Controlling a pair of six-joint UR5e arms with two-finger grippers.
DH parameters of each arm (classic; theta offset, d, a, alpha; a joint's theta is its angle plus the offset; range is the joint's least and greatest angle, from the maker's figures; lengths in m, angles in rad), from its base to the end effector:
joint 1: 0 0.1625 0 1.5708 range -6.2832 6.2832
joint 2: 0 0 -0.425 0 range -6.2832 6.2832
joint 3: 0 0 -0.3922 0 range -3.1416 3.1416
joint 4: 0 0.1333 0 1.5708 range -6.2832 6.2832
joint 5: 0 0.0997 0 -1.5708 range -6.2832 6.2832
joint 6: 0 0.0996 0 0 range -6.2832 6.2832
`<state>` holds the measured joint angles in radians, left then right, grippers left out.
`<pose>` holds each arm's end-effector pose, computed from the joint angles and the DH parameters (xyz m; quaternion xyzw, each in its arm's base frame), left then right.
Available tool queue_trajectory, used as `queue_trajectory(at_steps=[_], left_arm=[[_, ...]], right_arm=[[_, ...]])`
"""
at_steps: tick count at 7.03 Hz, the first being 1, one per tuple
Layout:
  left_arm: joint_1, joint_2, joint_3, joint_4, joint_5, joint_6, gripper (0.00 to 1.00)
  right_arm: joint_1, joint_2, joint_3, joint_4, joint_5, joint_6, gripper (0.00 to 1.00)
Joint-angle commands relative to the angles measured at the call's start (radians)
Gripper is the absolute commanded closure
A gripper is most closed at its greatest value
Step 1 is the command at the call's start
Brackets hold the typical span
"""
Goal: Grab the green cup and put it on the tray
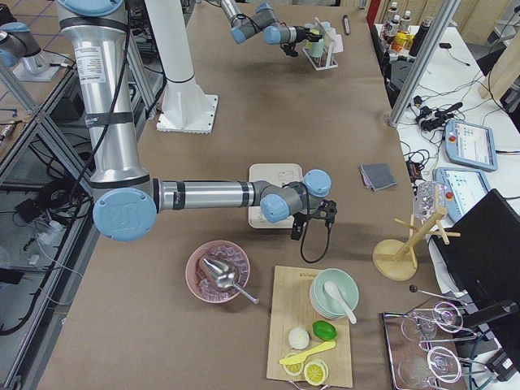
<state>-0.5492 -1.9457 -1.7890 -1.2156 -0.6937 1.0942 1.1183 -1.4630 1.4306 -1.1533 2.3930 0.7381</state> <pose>0.3960 -0.4884 0.3772 0.0921 -0.4252 0.7586 0.4850 -0.1886 -0.5260 0.6231 -0.0747 -0.4231 0.0524 0.9015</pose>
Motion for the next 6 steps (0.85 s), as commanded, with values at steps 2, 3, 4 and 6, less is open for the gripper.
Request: queue_trajectory(at_steps=[2,3,4,6], left_arm=[[0.014,0.018,0.104,-0.073,0.048,0.010,0.02],[0.020,0.013,0.126,-0.074,0.049,0.010,0.02],[0.020,0.011,0.141,-0.103,0.075,0.012,0.02],[0.018,0.008,0.224,-0.294,0.083,0.152,0.02]], right_arm=[[-0.064,-0.017,0.039,0.027,0.008,0.121,0.00],[-0.067,-0.025,0.048,0.026,0.006,0.124,0.00],[-0.067,-0.031,0.042,0.026,0.003,0.119,0.05],[-0.074,-0.066,0.037,0.024,0.003,0.119,0.11]])
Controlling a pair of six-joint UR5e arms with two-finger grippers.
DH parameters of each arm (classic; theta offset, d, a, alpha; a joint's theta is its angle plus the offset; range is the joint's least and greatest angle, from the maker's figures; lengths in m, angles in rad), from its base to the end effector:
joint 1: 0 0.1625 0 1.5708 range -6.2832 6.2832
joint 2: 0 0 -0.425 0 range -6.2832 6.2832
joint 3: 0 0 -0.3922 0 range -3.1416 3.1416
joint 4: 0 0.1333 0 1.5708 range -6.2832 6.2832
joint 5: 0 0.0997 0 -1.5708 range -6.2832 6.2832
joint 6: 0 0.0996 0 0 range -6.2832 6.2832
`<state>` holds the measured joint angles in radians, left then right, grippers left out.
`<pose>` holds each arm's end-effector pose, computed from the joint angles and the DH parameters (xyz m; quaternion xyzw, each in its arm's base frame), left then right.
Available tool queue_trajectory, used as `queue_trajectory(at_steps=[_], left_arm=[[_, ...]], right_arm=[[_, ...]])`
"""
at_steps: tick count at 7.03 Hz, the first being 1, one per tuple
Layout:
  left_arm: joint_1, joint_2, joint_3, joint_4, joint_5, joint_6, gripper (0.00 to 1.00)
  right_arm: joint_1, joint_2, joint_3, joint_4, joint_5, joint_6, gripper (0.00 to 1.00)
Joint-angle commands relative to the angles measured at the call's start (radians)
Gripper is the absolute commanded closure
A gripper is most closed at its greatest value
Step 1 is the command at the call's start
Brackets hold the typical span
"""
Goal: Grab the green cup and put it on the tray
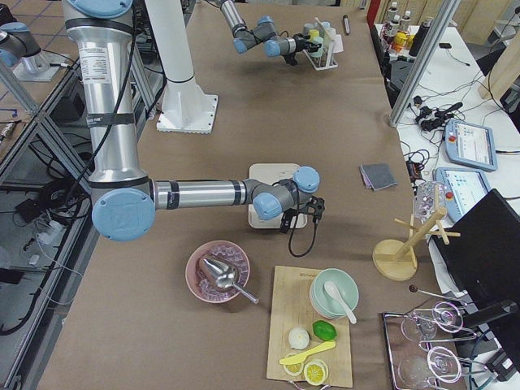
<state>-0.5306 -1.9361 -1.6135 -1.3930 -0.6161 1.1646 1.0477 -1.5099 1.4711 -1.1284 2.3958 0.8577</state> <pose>0.4279 -0.4999 0.4371 0.0734 -0.4618 0.7635 0.4454 -0.2157 -0.4944 0.6249 -0.1086 -0.4198 0.0702 0.8984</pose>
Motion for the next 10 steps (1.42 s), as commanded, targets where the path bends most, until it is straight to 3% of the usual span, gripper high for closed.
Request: queue_trajectory(at_steps=[1,3,4,8,10], left_arm=[[0.000,-0.006,0.102,-0.221,0.006,0.137,0.02],[0.000,-0.006,0.132,-0.262,0.006,0.145,0.02],[-0.002,-0.006,0.133,-0.264,0.006,0.144,0.02],[-0.003,-0.006,0.167,-0.303,0.012,0.142,0.02],[-0.003,-0.006,0.169,-0.304,0.012,0.142,0.02]], right_arm=[[-0.005,-0.019,-0.003,-0.001,0.003,0.000,0.18],[-0.003,-0.027,0.005,-0.001,0.006,0.000,0.77],[-0.002,-0.032,0.011,-0.001,0.022,0.000,1.00],[-0.002,-0.030,0.018,-0.002,0.042,-0.003,1.00],[0.009,-0.030,0.110,-0.013,0.080,-0.003,1.00]])
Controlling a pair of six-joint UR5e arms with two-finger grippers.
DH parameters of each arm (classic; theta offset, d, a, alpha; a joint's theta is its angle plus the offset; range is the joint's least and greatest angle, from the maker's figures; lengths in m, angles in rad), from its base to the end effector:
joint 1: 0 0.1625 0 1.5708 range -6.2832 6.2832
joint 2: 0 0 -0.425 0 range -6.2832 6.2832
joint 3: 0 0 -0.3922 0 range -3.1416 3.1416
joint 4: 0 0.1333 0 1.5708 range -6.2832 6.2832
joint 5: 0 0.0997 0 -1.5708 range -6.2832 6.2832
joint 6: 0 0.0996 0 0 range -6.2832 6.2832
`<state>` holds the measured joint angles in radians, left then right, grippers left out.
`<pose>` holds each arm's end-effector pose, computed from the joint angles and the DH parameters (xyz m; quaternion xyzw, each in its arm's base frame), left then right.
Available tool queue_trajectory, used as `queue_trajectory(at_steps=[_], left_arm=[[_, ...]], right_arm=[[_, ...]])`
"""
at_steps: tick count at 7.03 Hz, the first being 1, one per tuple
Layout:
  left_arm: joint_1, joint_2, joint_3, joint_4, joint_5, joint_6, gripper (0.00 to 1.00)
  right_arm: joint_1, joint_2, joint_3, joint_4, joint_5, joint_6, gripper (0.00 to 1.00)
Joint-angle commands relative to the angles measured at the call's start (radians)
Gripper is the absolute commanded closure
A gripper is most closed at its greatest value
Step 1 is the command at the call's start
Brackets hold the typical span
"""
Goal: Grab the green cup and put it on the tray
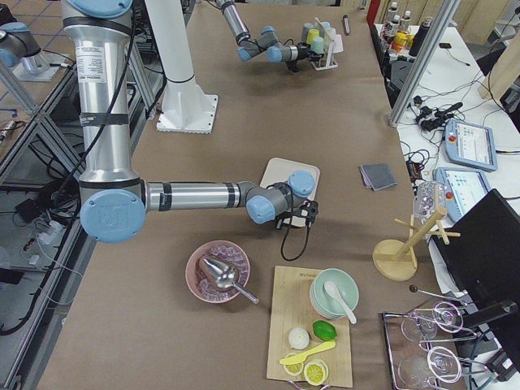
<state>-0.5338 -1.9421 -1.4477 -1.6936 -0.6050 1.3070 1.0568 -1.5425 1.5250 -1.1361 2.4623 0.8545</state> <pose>0.4482 -0.5149 0.4788 0.1004 -0.4742 0.7689 0.4169 -0.2074 -0.4808 0.6110 -0.1218 -0.4449 0.0616 0.8851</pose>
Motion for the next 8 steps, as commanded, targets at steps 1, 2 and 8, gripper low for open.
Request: queue_trajectory(at_steps=[1,2,8], left_arm=[[0.000,0.000,0.003,-0.003,0.001,0.000,0.02],[0.001,0.000,0.004,-0.003,0.001,0.000,0.02],[0.000,0.000,0.003,-0.004,0.001,0.002,0.33]], right_arm=[[-0.012,0.039,0.096,-0.005,0.015,0.000,1.00],[-0.035,0.098,0.121,-0.010,0.039,0.017,1.00],[-0.299,0.465,-0.018,0.006,-0.049,0.133,1.00]])
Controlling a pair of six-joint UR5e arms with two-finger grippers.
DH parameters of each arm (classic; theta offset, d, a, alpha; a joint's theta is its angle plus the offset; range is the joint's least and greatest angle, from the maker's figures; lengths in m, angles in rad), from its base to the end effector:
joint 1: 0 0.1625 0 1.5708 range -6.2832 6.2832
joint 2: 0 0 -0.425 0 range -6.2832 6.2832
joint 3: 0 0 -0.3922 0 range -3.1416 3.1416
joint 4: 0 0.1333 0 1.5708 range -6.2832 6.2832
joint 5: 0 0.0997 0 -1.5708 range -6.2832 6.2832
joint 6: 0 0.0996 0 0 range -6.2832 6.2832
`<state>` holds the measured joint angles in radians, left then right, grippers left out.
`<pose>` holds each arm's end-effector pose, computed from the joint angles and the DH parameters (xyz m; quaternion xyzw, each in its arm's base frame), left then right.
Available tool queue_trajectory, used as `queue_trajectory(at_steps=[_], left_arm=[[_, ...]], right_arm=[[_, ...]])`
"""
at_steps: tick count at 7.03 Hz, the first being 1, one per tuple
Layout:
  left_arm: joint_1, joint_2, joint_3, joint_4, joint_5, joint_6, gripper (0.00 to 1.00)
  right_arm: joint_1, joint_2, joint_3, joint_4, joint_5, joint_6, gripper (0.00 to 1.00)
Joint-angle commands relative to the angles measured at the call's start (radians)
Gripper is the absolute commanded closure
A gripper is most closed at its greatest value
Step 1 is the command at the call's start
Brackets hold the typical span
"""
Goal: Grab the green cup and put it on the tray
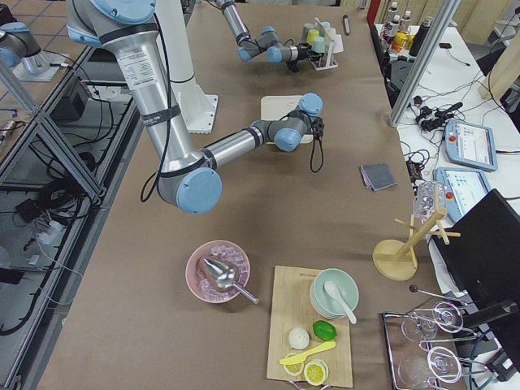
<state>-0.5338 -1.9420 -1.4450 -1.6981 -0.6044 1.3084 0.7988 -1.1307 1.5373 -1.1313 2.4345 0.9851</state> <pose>0.4484 -0.5151 0.4797 0.1008 -0.4746 0.7688 0.4167 -0.4162 -0.5101 0.3601 -0.0558 -0.5306 -0.0828 0.8417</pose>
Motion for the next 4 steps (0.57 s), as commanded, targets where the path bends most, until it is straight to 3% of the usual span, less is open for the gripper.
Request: queue_trajectory(at_steps=[1,4], left_arm=[[0.000,0.000,0.000,0.000,0.000,0.000,0.33],[-0.003,0.000,-0.012,0.000,0.000,0.012,0.32]], right_arm=[[-0.088,0.104,-0.039,0.001,-0.111,0.092,1.00],[-0.122,0.151,-0.114,0.041,-0.138,0.098,1.00]])
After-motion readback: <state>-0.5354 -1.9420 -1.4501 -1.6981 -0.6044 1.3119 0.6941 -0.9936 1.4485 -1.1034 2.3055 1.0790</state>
